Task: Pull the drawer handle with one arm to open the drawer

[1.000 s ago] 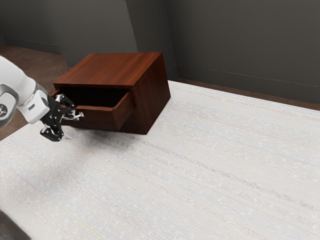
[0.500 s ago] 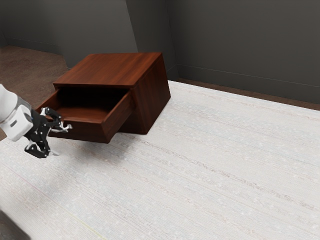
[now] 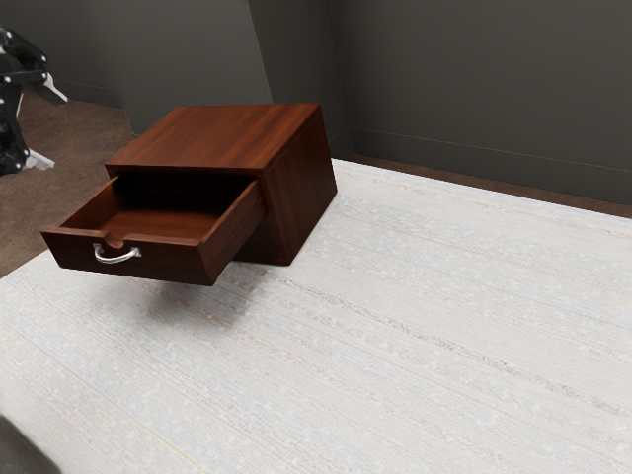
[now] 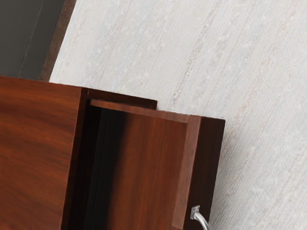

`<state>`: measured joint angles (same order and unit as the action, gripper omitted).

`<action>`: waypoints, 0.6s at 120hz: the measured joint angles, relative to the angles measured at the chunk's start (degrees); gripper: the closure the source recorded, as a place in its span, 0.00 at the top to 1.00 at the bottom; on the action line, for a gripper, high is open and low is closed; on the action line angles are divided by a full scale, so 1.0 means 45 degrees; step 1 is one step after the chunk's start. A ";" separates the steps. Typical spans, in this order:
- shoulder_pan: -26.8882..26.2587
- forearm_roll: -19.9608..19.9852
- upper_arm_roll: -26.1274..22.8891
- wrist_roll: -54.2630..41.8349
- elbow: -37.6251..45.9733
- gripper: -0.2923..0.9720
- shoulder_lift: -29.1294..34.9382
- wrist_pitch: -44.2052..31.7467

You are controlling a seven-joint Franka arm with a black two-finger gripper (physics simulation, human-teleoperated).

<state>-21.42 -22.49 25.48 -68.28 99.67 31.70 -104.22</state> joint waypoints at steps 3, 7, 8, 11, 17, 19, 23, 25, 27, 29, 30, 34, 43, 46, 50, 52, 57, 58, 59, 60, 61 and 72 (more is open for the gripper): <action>-0.0059 0.0264 -0.0164 0.0611 -0.0181 0.72 -0.0149 0.0564; -0.0102 0.0696 -0.0332 0.1467 -0.0327 0.73 -0.0352 0.1220; -0.0111 0.0802 -0.0368 0.1683 -0.0349 0.73 -0.0391 0.1368; -0.0129 0.1095 -0.0525 0.2333 -0.0402 0.74 -0.0500 0.1772; -0.0137 0.1539 -0.0850 0.3571 -0.0480 0.75 -0.0799 0.2435; -0.0121 0.1661 -0.0955 0.3962 -0.0564 0.75 -0.1018 0.2621; -0.0020 0.1921 -0.1130 0.4714 -0.0798 0.75 -0.1614 0.2946; 0.0090 0.2062 -0.1217 0.5075 -0.0913 0.75 -0.1923 0.3089; 0.0327 0.2211 -0.1407 0.5426 -0.1035 0.75 -0.2268 0.3206; 0.0644 0.2356 -0.1661 0.5767 -0.1132 0.76 -0.2577 0.3303; 0.0849 0.2431 -0.1828 0.5934 -0.1170 0.76 -0.2720 0.3346; 0.1680 0.2719 -0.2498 0.6578 -0.1284 0.76 -0.3153 0.3499; 0.3199 0.3206 -0.3779 0.7893 -0.1705 0.76 -0.3945 0.3775; 0.3390 0.3312 -0.3955 0.8296 -0.1865 0.76 -0.4175 0.3852; 0.3540 0.3423 -0.4093 0.8808 -0.1993 0.76 -0.4389 0.3936; 0.3590 0.3471 -0.4136 0.9054 -0.2034 0.77 -0.4508 0.3968; 0.3660 0.3565 -0.4200 0.9640 -0.2125 0.77 -0.4755 0.4039; 0.3669 0.3580 -0.4208 0.9752 -0.2141 0.77 -0.4798 0.4051; 0.3678 0.3595 -0.4215 0.9863 -0.2159 0.77 -0.4845 0.4061; 0.3684 0.3609 -0.4220 0.9972 -0.2173 0.77 -0.4887 0.4070; 0.3691 0.3623 -0.4228 1.0081 -0.2185 0.77 -0.4923 0.4078; 0.3701 0.3721 -0.4304 1.1175 -0.2386 0.77 -0.5082 0.4148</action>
<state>-4.77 -5.74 6.11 -17.99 88.93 8.83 -85.55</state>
